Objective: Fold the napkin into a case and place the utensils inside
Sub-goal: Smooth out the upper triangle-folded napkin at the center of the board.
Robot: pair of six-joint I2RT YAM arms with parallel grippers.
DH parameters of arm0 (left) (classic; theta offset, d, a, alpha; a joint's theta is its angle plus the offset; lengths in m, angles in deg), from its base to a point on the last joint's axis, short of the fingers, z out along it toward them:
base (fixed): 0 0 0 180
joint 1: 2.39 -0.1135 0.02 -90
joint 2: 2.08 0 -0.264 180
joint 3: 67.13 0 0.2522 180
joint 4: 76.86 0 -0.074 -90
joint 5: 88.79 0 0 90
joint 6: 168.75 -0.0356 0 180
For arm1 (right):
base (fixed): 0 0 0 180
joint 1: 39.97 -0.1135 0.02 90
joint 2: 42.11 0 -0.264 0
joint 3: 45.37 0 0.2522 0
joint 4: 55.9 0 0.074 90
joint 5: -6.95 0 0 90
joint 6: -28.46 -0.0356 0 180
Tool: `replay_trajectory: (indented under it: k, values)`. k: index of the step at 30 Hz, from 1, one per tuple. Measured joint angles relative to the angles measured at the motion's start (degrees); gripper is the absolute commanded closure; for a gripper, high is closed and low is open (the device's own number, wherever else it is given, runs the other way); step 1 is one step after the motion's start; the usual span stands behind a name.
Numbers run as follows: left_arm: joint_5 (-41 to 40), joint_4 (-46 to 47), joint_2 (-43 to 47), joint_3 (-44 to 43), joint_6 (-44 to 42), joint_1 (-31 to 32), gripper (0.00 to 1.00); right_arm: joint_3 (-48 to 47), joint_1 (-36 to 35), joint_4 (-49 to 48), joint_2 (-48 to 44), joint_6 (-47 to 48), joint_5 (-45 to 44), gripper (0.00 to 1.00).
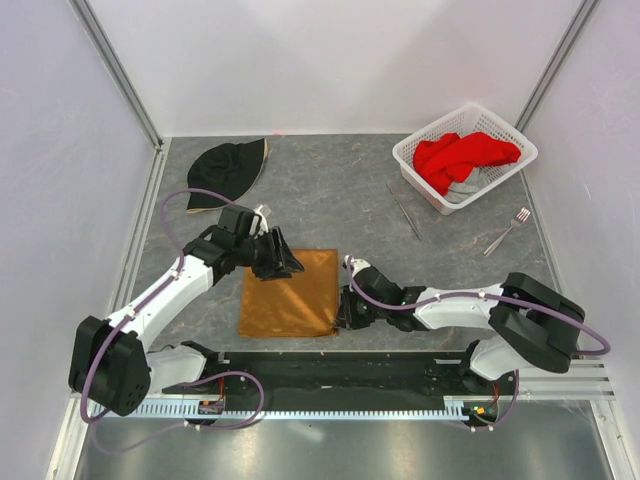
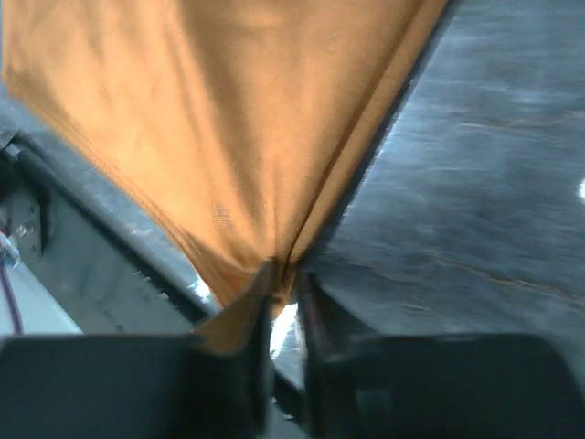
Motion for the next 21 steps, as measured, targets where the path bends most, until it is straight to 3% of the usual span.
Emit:
replay_trajectory:
  k: [12,13,14,17,21]
  values:
    - [0.5,-0.3,-0.1,0.0,-0.3,-3.4,0.48,2.6,11.9,6.3,-5.6,-0.7,-5.2,1.00]
    - [0.5,-0.3,-0.2,0.0,-0.4,-3.5,0.47,2.4,12.3,7.4,-6.0,-0.3,-5.9,0.95]
    - [0.5,-0.2,-0.2,0.0,-0.5,-3.8,0.48,2.2,12.6,8.5,-6.5,0.2,-6.7,0.80]
    - [0.7,-0.1,-0.2,0.0,-0.5,-4.7,0.48,1.5,13.3,13.1,-8.6,1.4,-9.5,0.57]
    - [0.9,0.7,-0.2,0.6,-0.6,-6.6,0.47,0.0,13.6,20.8,-11.8,4.3,-12.0,0.49]
